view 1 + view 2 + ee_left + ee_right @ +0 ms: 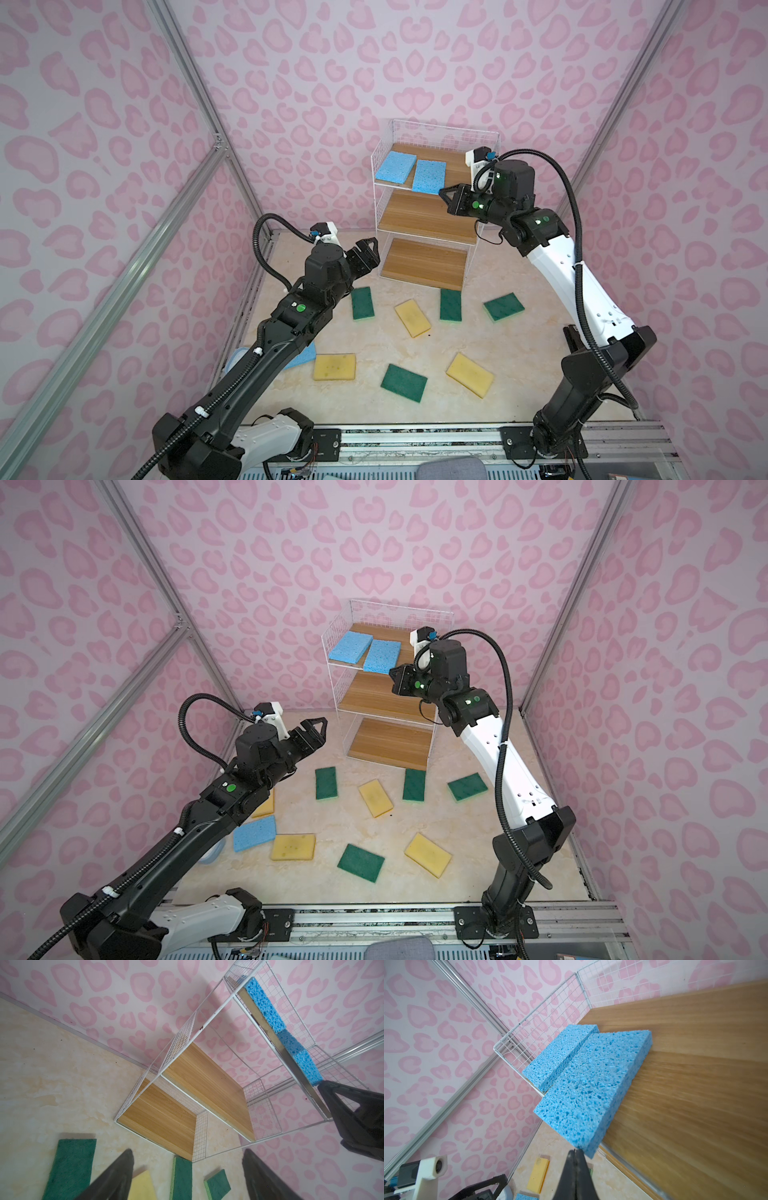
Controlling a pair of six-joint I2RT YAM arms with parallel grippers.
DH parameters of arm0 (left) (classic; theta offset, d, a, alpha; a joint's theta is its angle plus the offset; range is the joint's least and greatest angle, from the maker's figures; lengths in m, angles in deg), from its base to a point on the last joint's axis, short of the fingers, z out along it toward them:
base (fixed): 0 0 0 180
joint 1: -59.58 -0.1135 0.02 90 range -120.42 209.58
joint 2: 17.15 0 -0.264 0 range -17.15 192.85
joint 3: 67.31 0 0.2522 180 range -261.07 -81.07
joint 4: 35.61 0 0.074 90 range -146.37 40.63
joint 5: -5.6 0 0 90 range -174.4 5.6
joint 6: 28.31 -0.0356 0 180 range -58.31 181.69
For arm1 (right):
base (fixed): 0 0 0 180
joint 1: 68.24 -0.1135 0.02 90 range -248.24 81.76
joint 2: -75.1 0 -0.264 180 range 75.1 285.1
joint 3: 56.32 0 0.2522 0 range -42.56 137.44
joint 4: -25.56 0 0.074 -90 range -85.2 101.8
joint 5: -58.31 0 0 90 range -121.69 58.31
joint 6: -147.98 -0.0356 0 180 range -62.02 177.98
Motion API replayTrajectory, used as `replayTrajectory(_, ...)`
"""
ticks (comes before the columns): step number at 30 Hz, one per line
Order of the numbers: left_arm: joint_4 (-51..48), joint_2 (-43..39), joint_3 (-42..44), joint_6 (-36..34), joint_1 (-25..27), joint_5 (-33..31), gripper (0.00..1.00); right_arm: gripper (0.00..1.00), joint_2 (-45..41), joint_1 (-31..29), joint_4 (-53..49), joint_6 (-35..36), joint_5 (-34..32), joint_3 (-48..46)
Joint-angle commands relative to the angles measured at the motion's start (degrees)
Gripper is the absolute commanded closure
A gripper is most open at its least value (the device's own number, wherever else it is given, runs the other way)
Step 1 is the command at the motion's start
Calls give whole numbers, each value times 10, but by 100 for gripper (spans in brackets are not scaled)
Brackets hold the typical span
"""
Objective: Place and organize the cleaning sponges onto the shelf
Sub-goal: 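Reach the right gripper to the shelved blue sponges while the left gripper lowers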
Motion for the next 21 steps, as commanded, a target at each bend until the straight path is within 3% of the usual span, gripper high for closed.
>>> replayTrajectory(1, -7, -7, 2, -12, 0, -3, 16, 100, 14, -1, -5, 7, 3, 13)
replayTrajectory(21, -21, -34, 15, -17, -4, -13, 15, 98, 67, -11, 3, -10, 35, 88)
